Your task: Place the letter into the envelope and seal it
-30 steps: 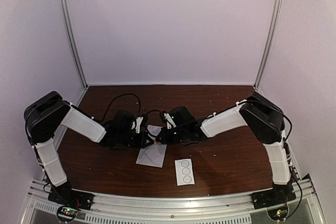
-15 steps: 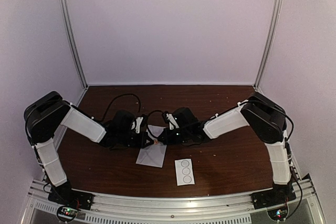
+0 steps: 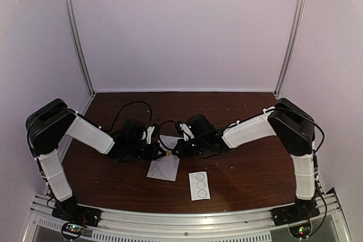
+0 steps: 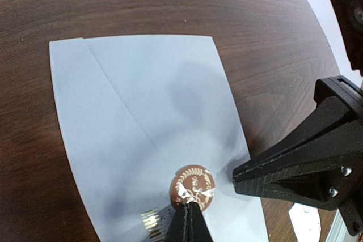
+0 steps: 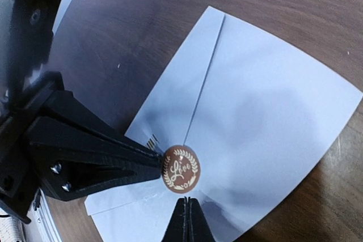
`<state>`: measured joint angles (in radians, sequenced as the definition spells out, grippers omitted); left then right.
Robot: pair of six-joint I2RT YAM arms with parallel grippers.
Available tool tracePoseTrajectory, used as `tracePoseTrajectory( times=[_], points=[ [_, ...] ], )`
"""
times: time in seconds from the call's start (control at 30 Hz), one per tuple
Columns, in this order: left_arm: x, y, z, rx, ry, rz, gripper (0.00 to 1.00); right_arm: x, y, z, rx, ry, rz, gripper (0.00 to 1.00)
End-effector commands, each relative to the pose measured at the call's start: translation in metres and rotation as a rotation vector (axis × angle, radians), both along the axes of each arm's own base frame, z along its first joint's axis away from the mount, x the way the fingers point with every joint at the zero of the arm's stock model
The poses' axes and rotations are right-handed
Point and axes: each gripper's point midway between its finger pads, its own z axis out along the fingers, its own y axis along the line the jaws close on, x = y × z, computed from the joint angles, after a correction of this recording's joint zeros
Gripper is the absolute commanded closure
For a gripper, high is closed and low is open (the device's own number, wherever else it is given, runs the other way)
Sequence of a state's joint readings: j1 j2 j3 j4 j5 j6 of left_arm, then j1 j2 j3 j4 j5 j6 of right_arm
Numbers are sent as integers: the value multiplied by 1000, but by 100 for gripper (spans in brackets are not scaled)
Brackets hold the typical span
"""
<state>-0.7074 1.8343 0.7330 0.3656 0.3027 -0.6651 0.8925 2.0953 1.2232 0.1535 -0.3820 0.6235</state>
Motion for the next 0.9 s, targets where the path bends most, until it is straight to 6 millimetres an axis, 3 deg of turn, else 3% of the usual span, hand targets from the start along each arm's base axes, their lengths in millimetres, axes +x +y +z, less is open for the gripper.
tracePoseTrajectory(
  times=[0.0, 0.2, 0.5, 0.87],
  points=[
    [-20, 20, -31, 102, 107, 15, 100, 6, 21, 18, 33, -18, 38, 100],
    [-19, 20, -29, 99, 104, 15, 100, 10, 33, 7, 36, 3, 59, 100],
    [-20, 21, -30, 103, 105, 15, 100, -3, 28, -31, -6, 79, 85, 100],
    [-19, 22, -29, 105, 103, 22, 100, -15, -4, -54, -101, 125, 23, 100]
  ],
)
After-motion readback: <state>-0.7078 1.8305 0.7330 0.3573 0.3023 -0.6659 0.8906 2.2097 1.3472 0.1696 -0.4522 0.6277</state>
